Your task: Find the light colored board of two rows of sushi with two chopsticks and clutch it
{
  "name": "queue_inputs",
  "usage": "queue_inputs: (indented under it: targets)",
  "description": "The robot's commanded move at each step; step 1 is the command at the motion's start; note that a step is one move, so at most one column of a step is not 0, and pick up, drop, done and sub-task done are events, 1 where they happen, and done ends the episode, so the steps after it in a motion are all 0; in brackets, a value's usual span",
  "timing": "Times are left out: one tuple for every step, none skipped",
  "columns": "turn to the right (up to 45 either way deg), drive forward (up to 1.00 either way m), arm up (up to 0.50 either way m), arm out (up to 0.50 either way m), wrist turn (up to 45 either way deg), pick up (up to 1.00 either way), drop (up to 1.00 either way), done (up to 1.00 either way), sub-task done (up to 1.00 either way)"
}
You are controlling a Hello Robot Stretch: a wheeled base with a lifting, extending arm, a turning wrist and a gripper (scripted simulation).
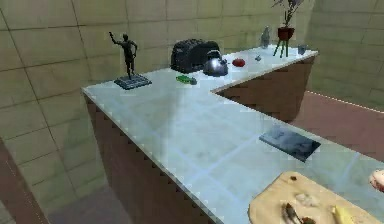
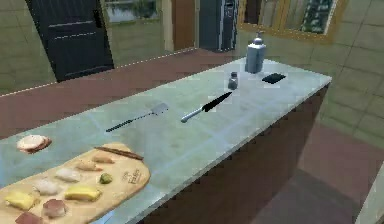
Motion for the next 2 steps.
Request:
queue_inputs:
  targets:
    - [-33.0,0.00,0.00,0.00,0.0,0.00,0.00,0.00,0.00]
    - [0.0,0.00,0.50,0.00,0.0,0.00,0.00,0.00,0.00]
